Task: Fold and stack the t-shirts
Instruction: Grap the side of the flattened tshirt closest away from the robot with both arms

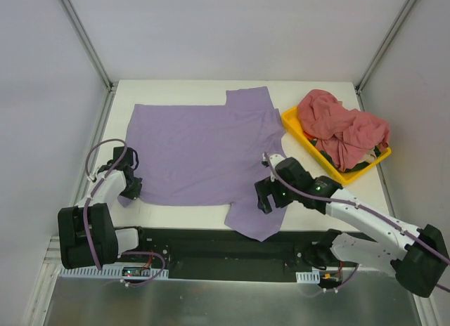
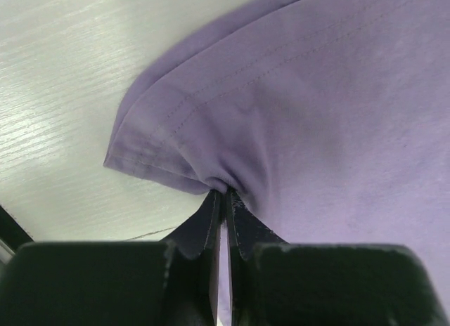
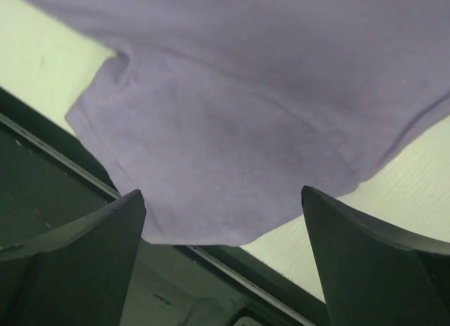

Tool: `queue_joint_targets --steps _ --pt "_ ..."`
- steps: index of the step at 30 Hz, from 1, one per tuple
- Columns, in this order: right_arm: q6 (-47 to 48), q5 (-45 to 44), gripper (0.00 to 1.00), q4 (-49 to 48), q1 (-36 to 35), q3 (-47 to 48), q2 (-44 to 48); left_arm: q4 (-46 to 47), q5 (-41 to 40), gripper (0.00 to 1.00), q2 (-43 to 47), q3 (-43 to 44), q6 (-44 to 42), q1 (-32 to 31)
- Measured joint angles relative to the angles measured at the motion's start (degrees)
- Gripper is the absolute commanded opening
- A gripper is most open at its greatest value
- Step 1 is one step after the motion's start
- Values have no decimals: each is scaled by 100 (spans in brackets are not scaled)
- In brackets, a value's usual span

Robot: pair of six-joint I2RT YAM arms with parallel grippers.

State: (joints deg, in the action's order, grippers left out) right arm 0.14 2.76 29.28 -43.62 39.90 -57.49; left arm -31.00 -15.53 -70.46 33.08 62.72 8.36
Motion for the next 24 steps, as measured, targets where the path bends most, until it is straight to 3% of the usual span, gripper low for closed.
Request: queue_joint_targets --steps 5,11,15,24 --pt "-2 -343 83 103 -1329 -61 -319 87 26 0 26 -9 -52 0" --pt "-72 -675 74 225 -2417 361 -1580 164 26 0 127 -87 -68 0" --pt "-162 -811 68 225 -2844 643 -2273 181 31 0 149 -101 -70 0" --pt "-256 -1126 65 278 -3193 898 -3110 199 33 0 164 -114 -87 0"
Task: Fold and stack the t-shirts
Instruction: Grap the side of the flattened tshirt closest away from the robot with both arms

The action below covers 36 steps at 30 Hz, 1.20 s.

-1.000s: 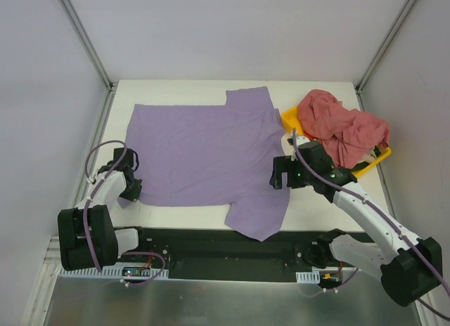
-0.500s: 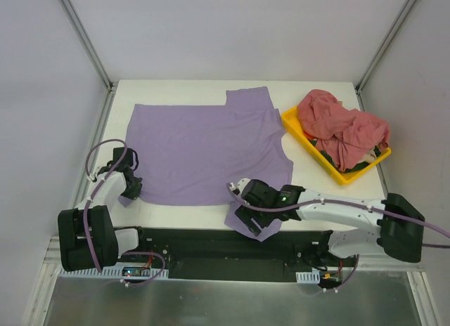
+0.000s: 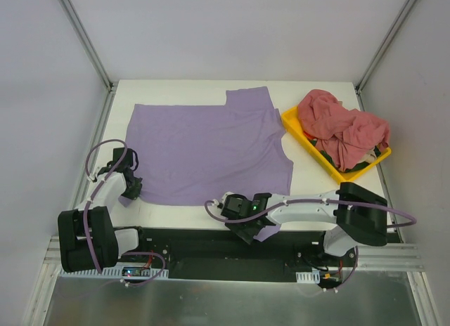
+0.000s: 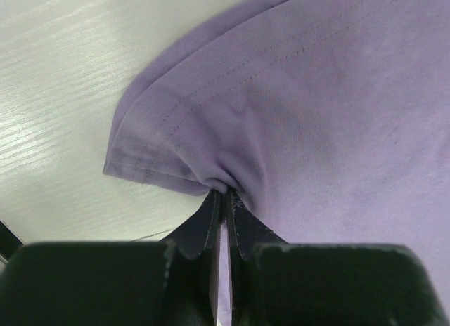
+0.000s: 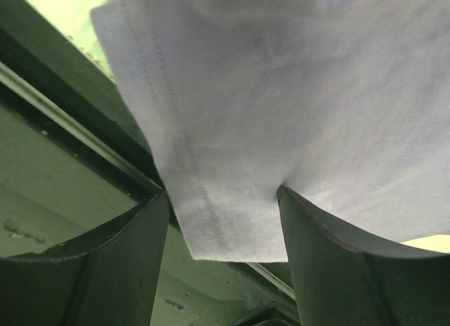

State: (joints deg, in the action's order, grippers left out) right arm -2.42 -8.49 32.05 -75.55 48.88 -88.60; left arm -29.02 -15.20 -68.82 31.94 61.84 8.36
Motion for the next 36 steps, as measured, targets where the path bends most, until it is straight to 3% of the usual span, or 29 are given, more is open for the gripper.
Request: queue_joint_targets --steps 2,7,15,23,36 --pt "2 -74 60 0 -4 2 -105 0 0 0 0 0 -7 0" --pt "-74 -461 28 164 -9 120 -264 4 4 0 0 0 -33 0" --pt "-243 -592 4 343 -52 136 -63 26 20 0 127 -63 -42 0" --pt "20 -138 1 599 -17 136 750 -490 122 0 586 -144 -2 0" --pt "584 1043 1 1060 -17 96 1241 -1685 -315 0 1707 -188 341 0"
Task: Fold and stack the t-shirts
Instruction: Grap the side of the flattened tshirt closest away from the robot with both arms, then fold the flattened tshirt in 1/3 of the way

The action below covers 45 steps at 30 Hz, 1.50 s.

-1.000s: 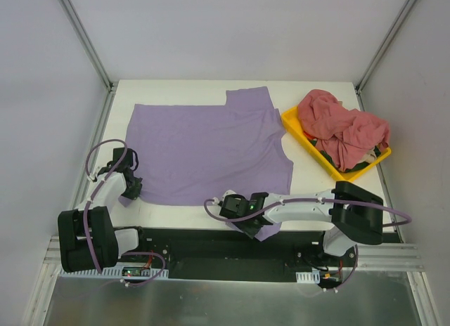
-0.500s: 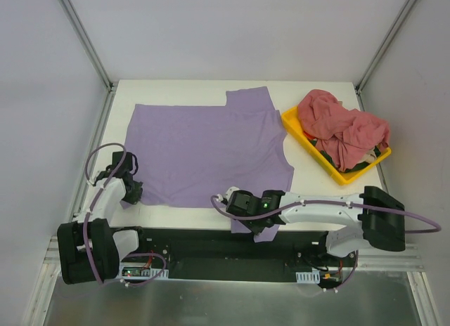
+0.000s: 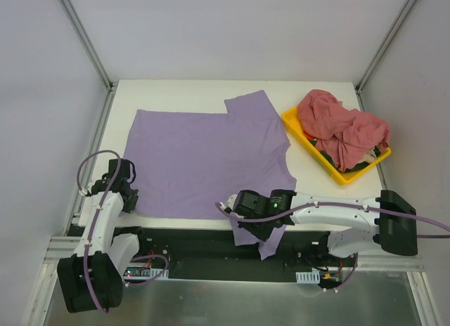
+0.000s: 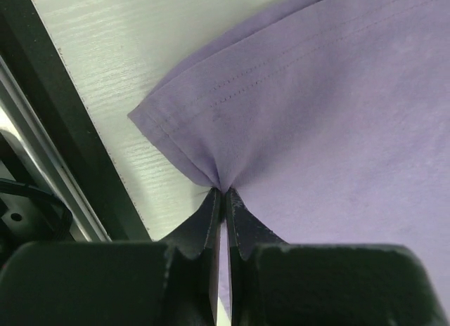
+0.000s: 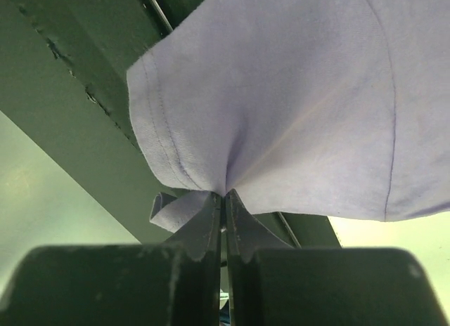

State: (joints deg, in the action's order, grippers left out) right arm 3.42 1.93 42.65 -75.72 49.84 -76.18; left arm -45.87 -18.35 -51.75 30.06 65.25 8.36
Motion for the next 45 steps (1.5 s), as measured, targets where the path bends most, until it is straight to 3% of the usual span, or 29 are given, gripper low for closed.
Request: queue_joint_targets --steps 6,12,29,45 --pt "26 -341 1 229 160 66 33 -210 74 0 105 234 -79 0" --pt "170 -715 1 363 817 511 31 -214 144 0 -140 688 -240 0" --pt "1008 -1012 1 422 2728 2020 -831 0 435 0 -2286 2245 -988 0" --pt "1696 -909 2 713 3823 3230 -2288 188 461 0 -3882 3150 -1377 -57"
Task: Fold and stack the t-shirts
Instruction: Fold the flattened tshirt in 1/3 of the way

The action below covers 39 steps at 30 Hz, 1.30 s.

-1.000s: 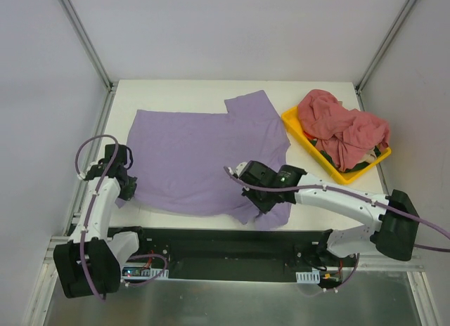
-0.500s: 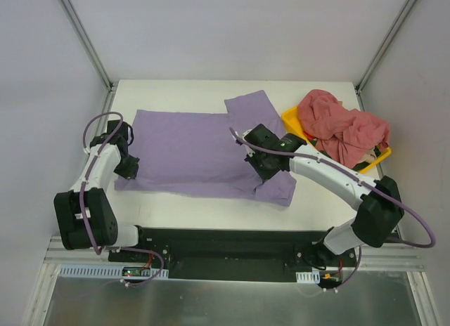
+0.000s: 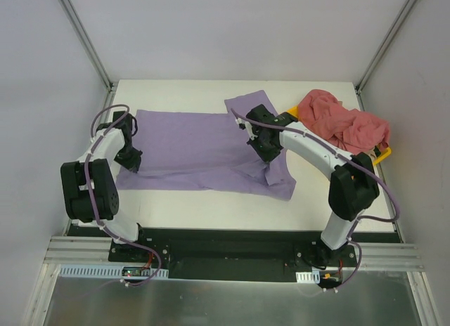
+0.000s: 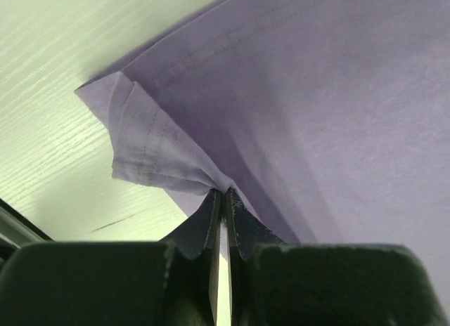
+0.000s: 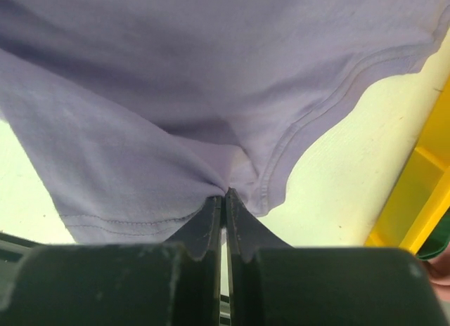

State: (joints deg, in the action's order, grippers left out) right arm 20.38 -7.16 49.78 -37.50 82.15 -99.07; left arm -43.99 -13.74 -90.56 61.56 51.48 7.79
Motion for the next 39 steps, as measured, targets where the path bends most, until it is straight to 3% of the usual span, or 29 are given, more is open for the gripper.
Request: queue_joint_targets --steps 4,8,9,10,11,16,20,23,29,33,39 --pt "114 4 8 44 166 363 -402 9 -26 9 -286 247 -105 -68" --pt "175 -35 14 61 293 754 -824 0 -107 33 -505 455 -166 -85" --pt "175 -72 28 59 313 850 -916 -17 -170 42 -564 544 -181 -85" --pt "177 -170 48 72 332 1001 -1049 -33 -223 67 -625 669 -203 -87" --pt "170 -308 60 85 352 1178 -1191 -28 -286 73 -675 782 -238 -98" --pt "33 -1276 79 129 431 1958 -1648 -15 -387 98 -876 1578 -428 -98" --pt "-258 -1663 96 96 448 1814 -1373 0 -321 99 -669 1687 -507 -98" --pt "-461 -1373 96 -98 402 977 -610 37 -170 99 -199 1353 -603 -109" --pt "-743 339 96 -621 136 -599 723 348 468 99 695 26 -852 -149" --pt "-966 1189 96 -940 -70 -802 511 612 826 99 715 -645 -953 -151" --pt "-1327 1226 96 -1185 57 -787 -256 885 822 99 533 -796 -1073 -146"
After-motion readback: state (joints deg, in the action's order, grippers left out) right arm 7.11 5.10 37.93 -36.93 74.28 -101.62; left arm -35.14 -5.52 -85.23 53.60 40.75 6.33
